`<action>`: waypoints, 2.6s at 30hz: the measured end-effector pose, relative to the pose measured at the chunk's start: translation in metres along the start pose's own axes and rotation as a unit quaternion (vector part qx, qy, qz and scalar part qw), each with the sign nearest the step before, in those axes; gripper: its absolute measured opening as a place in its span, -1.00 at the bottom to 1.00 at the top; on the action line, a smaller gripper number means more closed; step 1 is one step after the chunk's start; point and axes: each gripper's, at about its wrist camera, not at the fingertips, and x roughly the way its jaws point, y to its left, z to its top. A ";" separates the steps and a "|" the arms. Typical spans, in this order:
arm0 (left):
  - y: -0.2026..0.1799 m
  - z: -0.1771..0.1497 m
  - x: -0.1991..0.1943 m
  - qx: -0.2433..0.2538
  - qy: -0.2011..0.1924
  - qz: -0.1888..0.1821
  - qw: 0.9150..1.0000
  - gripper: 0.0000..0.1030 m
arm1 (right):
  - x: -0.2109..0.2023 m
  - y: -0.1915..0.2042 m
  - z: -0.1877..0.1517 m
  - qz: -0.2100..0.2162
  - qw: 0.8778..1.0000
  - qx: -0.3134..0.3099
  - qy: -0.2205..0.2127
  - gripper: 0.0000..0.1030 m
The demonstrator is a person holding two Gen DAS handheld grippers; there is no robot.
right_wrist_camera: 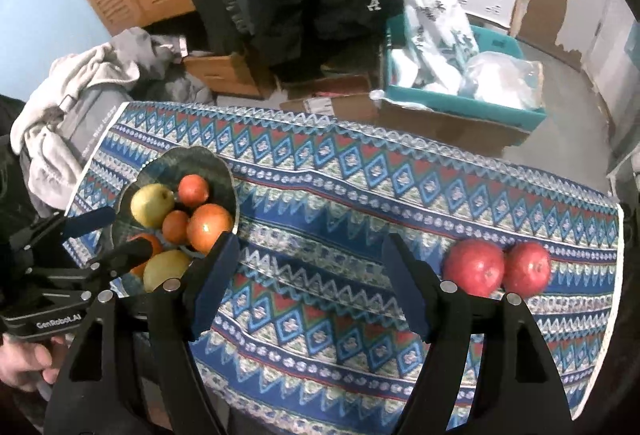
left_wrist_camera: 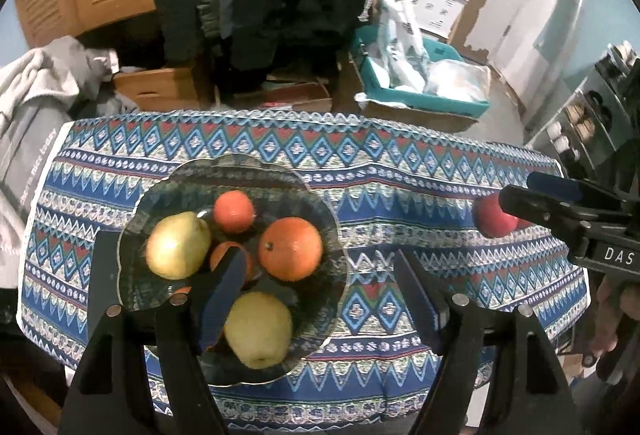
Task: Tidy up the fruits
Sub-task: 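Move both open tools back to the two red apples, then grasp a red apple with the left tool while the right tool grasps the other apple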
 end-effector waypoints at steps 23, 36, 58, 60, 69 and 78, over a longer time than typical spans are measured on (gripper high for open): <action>-0.107 -0.009 0.006 0.106 0.013 -0.016 0.994 0.55 | -0.040 -0.081 -0.056 -0.024 0.999 0.047 -0.010 0.55; -0.160 -0.003 0.014 0.156 0.019 -0.033 0.987 0.57 | -0.052 -0.123 -0.070 -0.061 0.997 0.035 0.014 0.56; -0.226 0.038 0.097 0.191 0.089 -0.090 0.973 0.66 | -0.009 -0.222 -0.039 -0.034 0.995 -0.001 0.093 0.56; -0.231 0.039 0.111 0.187 0.099 -0.097 0.972 0.66 | 0.003 -0.232 -0.042 -0.034 0.994 0.009 0.101 0.56; -0.263 0.033 0.160 0.204 0.127 -0.109 0.964 0.66 | 0.031 -0.263 -0.056 -0.023 0.992 0.027 0.119 0.56; -0.278 0.027 0.202 0.196 0.161 -0.110 0.961 0.67 | 0.042 -0.276 -0.064 -0.007 0.992 0.046 0.118 0.56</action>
